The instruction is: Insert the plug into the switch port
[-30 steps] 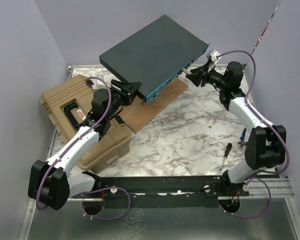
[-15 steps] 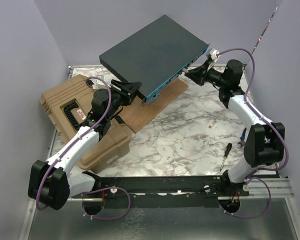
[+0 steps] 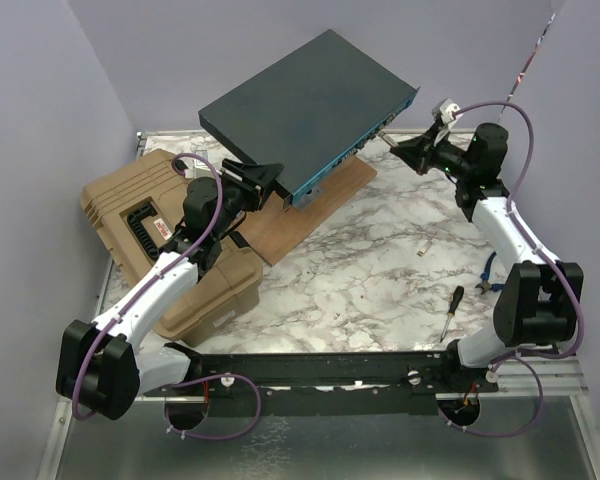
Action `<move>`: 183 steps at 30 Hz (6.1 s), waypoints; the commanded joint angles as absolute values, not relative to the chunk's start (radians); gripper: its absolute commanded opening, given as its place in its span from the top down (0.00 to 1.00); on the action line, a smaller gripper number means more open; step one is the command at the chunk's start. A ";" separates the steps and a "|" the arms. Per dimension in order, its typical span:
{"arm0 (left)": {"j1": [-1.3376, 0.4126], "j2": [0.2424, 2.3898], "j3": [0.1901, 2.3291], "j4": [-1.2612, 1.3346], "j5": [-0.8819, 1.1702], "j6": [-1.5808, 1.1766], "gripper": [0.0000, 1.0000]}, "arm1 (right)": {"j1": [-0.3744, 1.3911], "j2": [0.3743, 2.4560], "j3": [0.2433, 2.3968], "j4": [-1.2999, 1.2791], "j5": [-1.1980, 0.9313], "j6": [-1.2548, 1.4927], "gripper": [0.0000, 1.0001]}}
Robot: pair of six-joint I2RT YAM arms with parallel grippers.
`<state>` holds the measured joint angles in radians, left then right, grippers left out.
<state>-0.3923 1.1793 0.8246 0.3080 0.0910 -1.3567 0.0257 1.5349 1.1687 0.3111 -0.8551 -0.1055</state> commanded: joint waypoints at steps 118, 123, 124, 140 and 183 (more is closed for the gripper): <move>-0.374 1.150 0.839 0.175 0.019 -1.404 1.00 | 0.126 1.515 1.076 0.497 -0.606 0.033 0.99; -0.374 1.150 0.838 0.174 0.019 -1.404 1.00 | 0.127 1.514 1.072 0.496 -0.573 0.028 0.99; -0.374 1.150 0.838 0.175 0.018 -1.404 1.00 | 0.126 1.515 1.075 0.494 -0.573 0.028 0.99; -0.374 1.143 0.830 0.173 0.014 -1.404 1.00 | 0.126 1.473 1.038 0.538 -0.552 0.037 0.99; -0.375 1.123 0.825 0.164 0.008 -1.404 1.00 | 0.138 1.466 1.044 0.537 -0.592 0.031 1.00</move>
<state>-0.3901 1.1801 0.8394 0.2798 0.0700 -1.4212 0.1307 1.4742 1.0161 0.5137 -0.5777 0.0353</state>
